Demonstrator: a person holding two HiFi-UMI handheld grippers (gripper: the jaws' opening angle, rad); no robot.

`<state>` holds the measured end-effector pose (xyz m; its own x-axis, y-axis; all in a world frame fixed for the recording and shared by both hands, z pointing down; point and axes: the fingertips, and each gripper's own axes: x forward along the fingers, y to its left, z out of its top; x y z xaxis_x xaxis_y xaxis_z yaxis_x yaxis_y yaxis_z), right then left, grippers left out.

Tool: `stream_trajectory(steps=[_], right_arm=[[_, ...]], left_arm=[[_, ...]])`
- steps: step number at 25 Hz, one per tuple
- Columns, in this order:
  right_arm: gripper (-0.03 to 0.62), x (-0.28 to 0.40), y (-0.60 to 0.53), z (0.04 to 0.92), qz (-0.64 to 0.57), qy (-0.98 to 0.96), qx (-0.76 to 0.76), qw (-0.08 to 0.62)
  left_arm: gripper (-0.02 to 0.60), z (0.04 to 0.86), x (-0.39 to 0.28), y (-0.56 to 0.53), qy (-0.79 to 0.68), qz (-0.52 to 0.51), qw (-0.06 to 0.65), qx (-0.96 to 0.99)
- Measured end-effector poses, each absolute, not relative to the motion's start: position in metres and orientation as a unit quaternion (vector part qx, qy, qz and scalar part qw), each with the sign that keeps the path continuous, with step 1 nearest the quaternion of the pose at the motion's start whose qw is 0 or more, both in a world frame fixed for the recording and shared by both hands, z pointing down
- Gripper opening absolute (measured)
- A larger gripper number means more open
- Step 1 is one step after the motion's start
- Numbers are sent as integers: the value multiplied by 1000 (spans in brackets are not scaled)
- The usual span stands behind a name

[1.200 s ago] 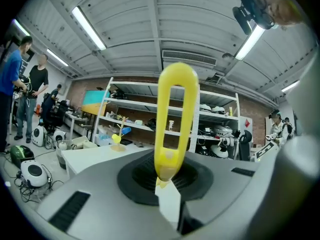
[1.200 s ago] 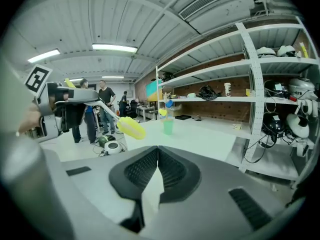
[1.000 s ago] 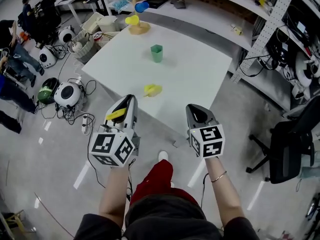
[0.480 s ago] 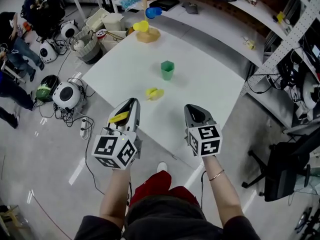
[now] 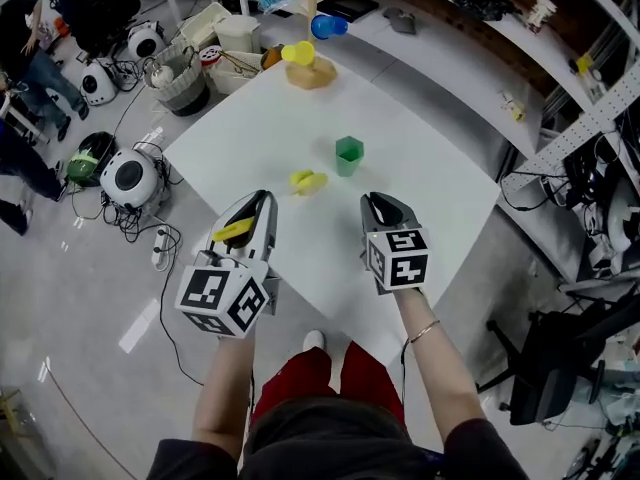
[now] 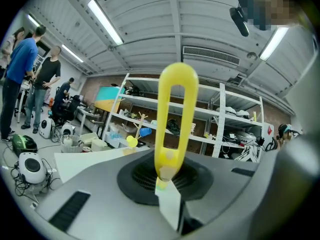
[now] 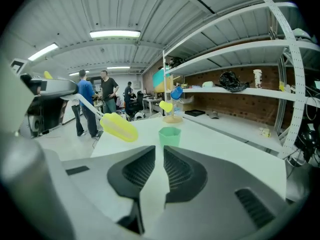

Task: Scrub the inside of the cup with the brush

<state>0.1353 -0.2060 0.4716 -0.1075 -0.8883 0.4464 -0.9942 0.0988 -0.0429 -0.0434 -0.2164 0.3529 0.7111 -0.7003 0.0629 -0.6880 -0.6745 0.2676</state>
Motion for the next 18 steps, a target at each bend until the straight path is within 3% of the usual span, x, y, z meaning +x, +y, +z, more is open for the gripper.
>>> stream_trajectory(steps=[9,18], right_arm=[[261,143,-256,514,209,-745,608,180],[316,154,-310,544,200,-752,591,212]], left_arm=[[38,367,-40,-242,-434,-26,144,889],[38,373,-30,-266,-488,-28,154,859]])
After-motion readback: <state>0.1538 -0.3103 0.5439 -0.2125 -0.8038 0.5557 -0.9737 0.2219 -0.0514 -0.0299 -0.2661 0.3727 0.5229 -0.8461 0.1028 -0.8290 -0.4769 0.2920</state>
